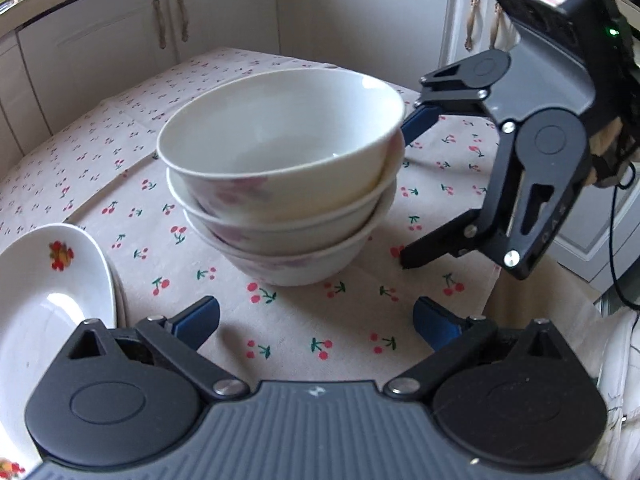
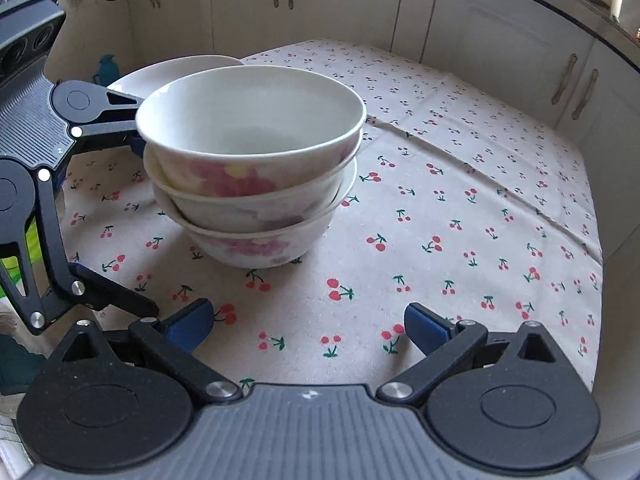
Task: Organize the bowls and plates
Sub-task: 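Grasp the bowl stack from opposite sides with the left gripper while the right gripper grips it too, then lift the bowl stack with both grippers and carry it over the plate stack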
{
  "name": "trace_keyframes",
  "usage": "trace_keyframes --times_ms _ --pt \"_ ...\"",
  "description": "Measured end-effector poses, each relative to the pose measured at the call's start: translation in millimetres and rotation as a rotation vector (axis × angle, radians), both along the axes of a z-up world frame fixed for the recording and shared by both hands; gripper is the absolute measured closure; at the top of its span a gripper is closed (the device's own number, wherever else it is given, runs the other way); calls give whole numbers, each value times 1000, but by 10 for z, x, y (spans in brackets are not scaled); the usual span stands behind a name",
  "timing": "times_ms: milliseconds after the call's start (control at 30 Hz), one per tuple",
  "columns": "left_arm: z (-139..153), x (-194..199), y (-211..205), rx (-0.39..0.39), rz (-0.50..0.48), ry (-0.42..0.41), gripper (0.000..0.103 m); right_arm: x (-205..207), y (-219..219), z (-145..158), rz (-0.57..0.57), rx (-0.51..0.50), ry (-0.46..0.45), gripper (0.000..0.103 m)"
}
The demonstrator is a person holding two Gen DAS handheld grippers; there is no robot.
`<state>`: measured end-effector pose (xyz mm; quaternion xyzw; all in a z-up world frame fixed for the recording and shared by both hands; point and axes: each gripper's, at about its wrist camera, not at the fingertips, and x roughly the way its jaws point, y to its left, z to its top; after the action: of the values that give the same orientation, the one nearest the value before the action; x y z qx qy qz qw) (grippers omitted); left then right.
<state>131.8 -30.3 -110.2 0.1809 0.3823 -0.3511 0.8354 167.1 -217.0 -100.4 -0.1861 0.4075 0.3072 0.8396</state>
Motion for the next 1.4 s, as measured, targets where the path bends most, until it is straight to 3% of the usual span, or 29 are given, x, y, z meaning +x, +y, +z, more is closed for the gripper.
trace_keyframes --times_ms 200,533,800,1100,1400 --pt "26 101 -26 27 -26 40 1 122 13 28 43 15 5 1" --pt "181 410 105 15 -95 47 4 306 151 180 251 -11 -10 5" --pt "166 543 102 15 -191 65 16 442 268 178 365 -58 25 11" --pt "159 563 138 -17 -290 57 26 395 312 246 424 -72 46 21" --pt "186 564 134 -6 -316 55 26 338 337 281 427 -98 36 22"
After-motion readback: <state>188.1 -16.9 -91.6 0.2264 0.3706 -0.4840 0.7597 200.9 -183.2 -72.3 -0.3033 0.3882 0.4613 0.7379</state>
